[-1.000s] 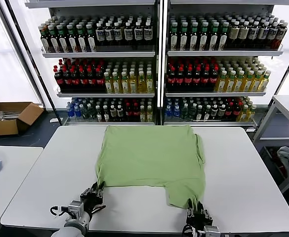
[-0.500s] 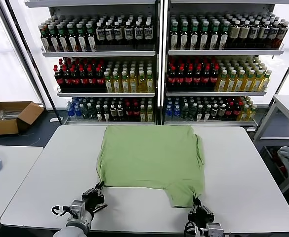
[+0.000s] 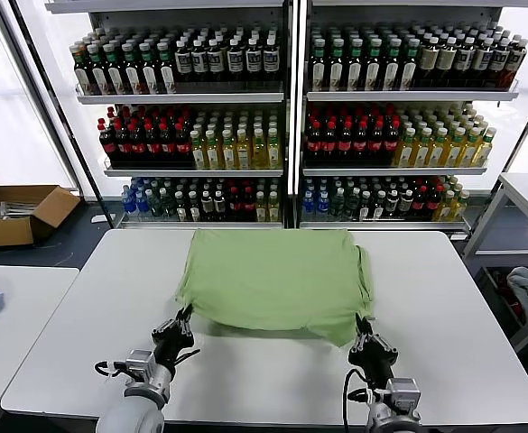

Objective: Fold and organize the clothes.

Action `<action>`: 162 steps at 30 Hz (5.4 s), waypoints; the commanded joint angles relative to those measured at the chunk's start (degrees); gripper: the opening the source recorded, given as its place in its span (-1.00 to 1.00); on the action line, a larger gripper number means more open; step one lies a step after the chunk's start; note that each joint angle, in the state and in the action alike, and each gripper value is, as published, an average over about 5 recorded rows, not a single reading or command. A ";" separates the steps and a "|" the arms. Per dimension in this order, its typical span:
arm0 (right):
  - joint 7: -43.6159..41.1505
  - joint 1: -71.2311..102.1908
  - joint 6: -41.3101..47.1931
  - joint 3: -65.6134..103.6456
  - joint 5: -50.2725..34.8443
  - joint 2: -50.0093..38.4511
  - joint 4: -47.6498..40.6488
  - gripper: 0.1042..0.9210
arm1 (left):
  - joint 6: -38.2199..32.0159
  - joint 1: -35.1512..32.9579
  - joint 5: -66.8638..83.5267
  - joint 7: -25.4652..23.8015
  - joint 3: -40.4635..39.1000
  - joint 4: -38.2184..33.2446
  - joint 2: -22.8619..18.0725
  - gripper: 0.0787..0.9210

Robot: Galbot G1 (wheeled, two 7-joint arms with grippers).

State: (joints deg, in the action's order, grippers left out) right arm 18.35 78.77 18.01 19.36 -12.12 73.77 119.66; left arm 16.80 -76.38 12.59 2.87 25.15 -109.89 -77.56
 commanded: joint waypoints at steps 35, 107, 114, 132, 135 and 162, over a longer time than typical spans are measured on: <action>-1.33 -31.94 7.13 -6.14 -5.17 1.09 -30.31 -0.56 | 1.02 22.89 1.50 1.17 -4.96 22.98 0.91 -0.92; 3.90 -15.39 10.87 -0.81 -9.40 0.66 -22.40 0.33 | 10.02 19.21 0.63 2.37 -4.10 21.75 3.08 0.24; 3.12 -14.30 10.37 -1.14 -8.45 0.22 -20.35 -0.18 | 10.09 18.04 -0.03 1.96 -4.52 21.13 3.06 -0.23; 2.51 -8.96 8.97 -0.45 -3.22 -1.21 -7.86 -0.99 | 7.79 10.26 -2.03 2.03 -3.71 7.83 4.21 -0.98; 3.08 -5.19 9.03 0.08 -2.76 -2.02 -1.94 -0.99 | 7.68 5.62 -2.58 2.54 -3.49 1.33 5.10 -0.98; 13.94 26.25 6.30 -0.67 4.62 -2.79 11.81 -0.81 | 6.36 -28.52 -8.01 7.11 -1.54 -19.14 6.01 -0.98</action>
State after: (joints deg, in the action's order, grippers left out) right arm 30.27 99.35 24.79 19.05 -9.20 71.22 129.51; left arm 23.44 -93.86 7.22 9.16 24.80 -123.27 -71.12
